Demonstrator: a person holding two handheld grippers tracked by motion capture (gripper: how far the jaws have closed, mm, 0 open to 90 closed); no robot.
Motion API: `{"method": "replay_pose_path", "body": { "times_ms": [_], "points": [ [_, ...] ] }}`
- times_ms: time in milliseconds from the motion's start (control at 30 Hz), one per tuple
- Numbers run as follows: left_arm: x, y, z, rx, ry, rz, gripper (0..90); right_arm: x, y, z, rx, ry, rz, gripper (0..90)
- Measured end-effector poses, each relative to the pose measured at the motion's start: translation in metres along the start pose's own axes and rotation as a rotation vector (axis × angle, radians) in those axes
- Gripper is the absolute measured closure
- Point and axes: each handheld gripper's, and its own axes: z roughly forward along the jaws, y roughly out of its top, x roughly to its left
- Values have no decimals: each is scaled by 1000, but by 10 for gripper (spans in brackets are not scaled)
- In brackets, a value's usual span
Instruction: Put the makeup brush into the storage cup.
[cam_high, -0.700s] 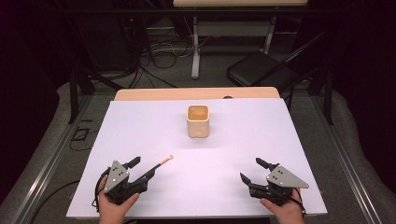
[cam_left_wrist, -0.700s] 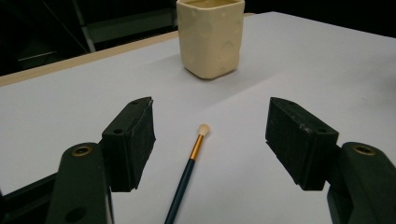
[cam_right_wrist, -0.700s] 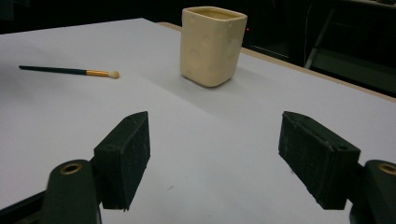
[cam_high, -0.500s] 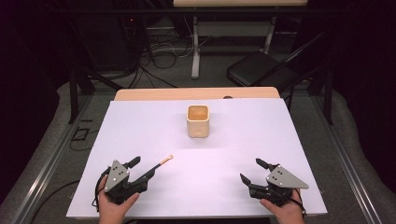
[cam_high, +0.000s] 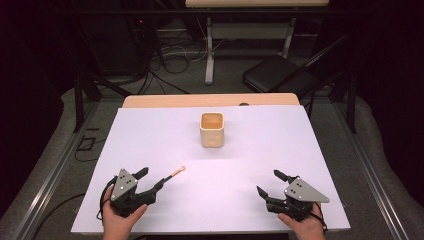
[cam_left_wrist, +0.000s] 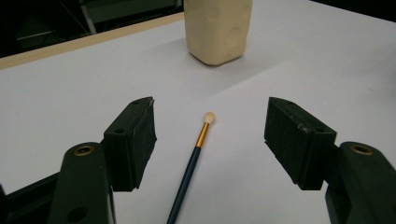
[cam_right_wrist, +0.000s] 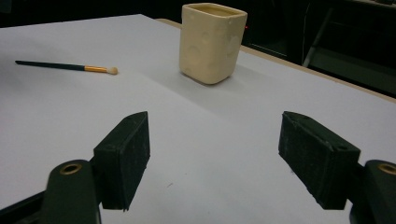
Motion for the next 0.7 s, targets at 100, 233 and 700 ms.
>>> {"method": "replay_pose_path", "body": {
  "times_ms": [100,233,700],
  "points": [
    [0,4,1,41,-10,5,347,0,0,0,-1,-1,0,246],
    [-2,7,2,75,-21,15,356,-1,0,-1,4,-1,1,246],
    [-2,22,6,194,-37,42,355,-1,-1,1,2,1,4,246]
  ]
}}
